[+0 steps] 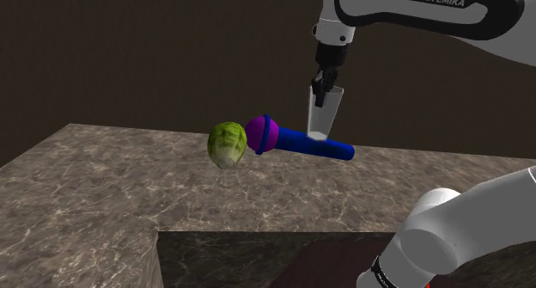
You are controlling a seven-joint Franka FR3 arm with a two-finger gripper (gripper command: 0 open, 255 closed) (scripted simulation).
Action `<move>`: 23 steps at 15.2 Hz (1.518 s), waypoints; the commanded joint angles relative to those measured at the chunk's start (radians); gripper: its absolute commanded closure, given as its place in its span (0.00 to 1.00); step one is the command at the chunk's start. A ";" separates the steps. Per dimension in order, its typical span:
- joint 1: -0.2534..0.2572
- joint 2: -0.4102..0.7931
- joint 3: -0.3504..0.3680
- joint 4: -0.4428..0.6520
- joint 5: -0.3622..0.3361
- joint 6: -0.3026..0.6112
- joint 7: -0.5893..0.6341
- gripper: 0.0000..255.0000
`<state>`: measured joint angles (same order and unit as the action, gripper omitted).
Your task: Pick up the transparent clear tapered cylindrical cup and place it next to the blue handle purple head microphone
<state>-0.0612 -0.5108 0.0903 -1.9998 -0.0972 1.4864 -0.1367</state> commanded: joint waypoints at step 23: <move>0.001 -0.085 -0.022 -0.383 -0.007 0.300 0.008 1.00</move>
<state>-0.0607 -0.5973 0.0671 -2.3698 -0.1046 1.7708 -0.1318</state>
